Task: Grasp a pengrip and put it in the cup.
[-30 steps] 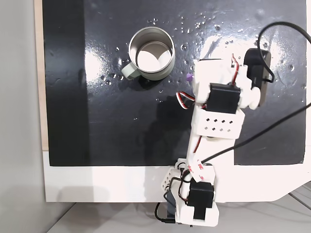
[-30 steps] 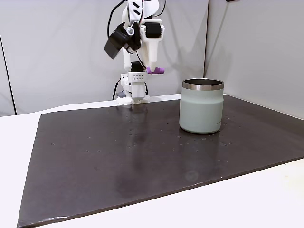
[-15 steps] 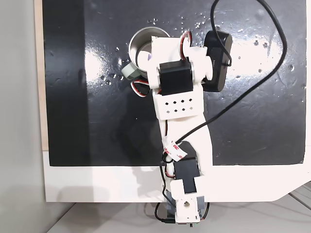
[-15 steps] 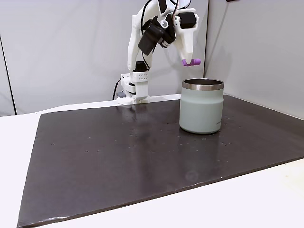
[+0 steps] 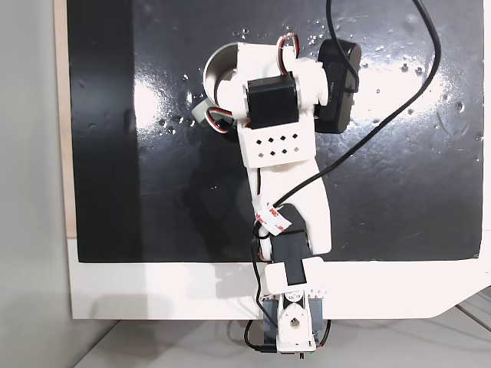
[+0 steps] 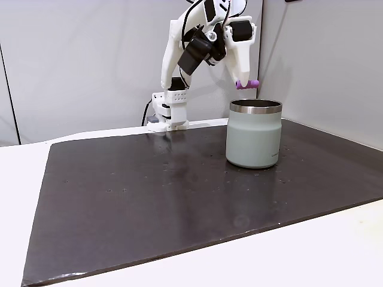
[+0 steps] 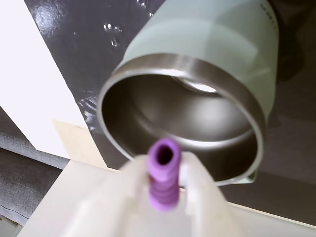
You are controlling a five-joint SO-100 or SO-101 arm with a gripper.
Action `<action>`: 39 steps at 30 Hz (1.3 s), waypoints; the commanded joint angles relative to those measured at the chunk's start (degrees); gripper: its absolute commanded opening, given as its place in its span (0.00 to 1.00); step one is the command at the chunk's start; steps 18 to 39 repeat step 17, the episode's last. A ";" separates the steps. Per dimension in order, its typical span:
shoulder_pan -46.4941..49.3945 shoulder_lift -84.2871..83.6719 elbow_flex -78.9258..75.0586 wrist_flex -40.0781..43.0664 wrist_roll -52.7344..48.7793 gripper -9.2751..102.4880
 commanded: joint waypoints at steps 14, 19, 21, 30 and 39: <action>-0.35 1.58 -3.52 1.23 -1.93 0.38; -0.18 1.67 -3.34 1.32 -1.93 0.38; -0.18 1.67 -3.34 1.32 -1.93 0.38; -0.18 1.67 -3.34 1.32 -1.93 0.38; -0.18 1.67 -3.34 1.32 -1.93 0.38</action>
